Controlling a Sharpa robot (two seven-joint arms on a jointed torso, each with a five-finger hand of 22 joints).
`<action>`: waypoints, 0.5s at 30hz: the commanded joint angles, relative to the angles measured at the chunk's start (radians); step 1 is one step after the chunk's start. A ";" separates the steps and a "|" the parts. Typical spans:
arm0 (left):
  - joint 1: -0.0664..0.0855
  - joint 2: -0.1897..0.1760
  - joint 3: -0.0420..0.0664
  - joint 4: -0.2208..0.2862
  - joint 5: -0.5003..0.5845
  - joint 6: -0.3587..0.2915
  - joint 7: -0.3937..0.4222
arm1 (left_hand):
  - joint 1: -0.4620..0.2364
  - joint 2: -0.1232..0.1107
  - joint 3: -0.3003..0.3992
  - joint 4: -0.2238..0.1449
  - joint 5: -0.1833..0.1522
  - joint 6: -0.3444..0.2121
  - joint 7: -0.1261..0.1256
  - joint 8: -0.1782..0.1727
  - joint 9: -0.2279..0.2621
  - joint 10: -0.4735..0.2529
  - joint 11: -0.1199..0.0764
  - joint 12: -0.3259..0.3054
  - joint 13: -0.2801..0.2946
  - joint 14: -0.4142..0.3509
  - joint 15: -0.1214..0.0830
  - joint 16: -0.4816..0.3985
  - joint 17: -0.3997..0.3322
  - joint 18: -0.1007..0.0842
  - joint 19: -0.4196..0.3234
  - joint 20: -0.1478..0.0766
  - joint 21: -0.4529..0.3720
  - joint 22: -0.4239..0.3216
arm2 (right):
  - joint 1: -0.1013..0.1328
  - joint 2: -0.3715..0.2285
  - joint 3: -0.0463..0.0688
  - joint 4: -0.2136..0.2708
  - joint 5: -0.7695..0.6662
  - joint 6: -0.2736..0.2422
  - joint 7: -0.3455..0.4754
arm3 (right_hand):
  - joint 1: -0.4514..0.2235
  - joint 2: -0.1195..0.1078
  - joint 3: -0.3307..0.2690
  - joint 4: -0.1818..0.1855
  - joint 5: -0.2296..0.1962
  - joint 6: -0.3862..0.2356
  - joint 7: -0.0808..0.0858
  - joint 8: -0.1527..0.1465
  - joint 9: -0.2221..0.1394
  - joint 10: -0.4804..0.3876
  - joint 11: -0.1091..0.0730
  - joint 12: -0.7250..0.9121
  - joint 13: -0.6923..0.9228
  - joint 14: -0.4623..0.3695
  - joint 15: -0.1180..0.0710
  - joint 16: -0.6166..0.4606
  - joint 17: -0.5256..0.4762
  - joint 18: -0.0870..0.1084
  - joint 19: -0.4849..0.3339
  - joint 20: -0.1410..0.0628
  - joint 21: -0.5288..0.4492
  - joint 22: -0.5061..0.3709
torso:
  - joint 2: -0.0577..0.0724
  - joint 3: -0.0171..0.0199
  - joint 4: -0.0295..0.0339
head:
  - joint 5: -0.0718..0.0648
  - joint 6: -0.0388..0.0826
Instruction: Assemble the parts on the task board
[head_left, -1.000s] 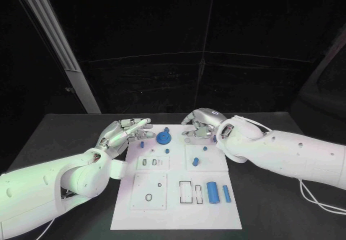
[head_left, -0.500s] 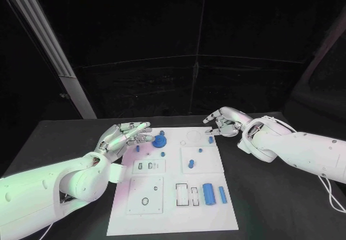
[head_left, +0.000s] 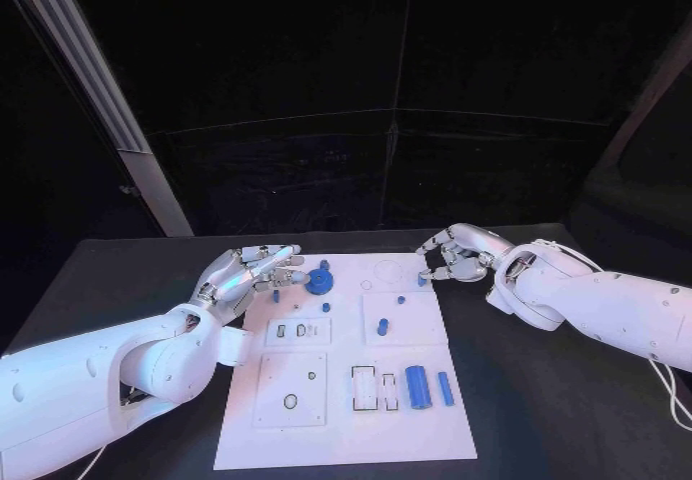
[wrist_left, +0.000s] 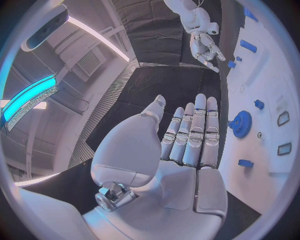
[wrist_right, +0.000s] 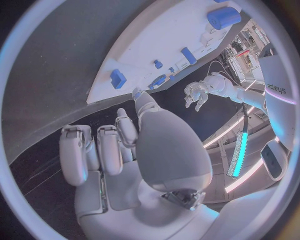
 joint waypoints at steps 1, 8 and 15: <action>0.001 0.001 0.000 0.001 -0.001 0.021 0.004 | 0.000 0.012 -0.001 -0.005 0.004 -0.007 0.012 -0.007 -0.001 -0.008 0.002 -0.005 -0.001 -0.003 0.002 -0.007 0.002 0.007 0.001 0.004 -0.006 -0.002 | -0.003 -0.001 0.000 -0.003 -0.031 0.032 0.008 | -0.010 0.000 -0.009 0.000 0.007 0.001 -0.003 -0.001 0.001 -0.001 0.003 0.004 0.001 0.063 -0.003 -0.005 0.054 -0.013 0.048 -0.001 -0.004 0.191 | 0.000 -0.0005 0.0006 | -0.004 -0.004; 0.001 0.000 0.000 0.000 -0.001 0.021 0.004 | 0.000 0.013 -0.001 -0.005 0.004 -0.007 0.012 -0.007 -0.001 -0.008 0.001 -0.005 -0.001 -0.003 0.002 -0.007 0.002 0.007 0.001 0.004 -0.006 -0.002 | -0.014 0.000 0.000 -0.011 -0.035 0.045 0.000 | -0.020 -0.001 -0.018 0.004 0.007 0.002 -0.003 0.001 0.002 -0.001 0.003 0.004 0.001 0.063 -0.002 -0.004 0.055 -0.013 0.049 0.000 -0.003 0.192 | 0.000 -0.0005 0.0014 | -0.009 -0.009; 0.001 -0.001 0.000 0.000 -0.001 0.020 0.003 | 0.000 0.013 -0.001 -0.005 0.004 -0.007 0.012 -0.007 -0.001 -0.008 0.001 -0.005 -0.001 -0.003 0.002 -0.007 0.002 0.007 0.001 0.004 -0.006 -0.002 | -0.024 0.008 0.000 -0.024 -0.036 0.060 -0.007 | -0.024 0.001 -0.021 0.006 0.008 0.004 -0.004 0.002 0.002 0.000 0.003 0.006 0.003 0.063 -0.002 -0.004 0.056 -0.013 0.049 0.000 -0.003 0.192 | 0.000 -0.0003 0.0014 | -0.009 -0.014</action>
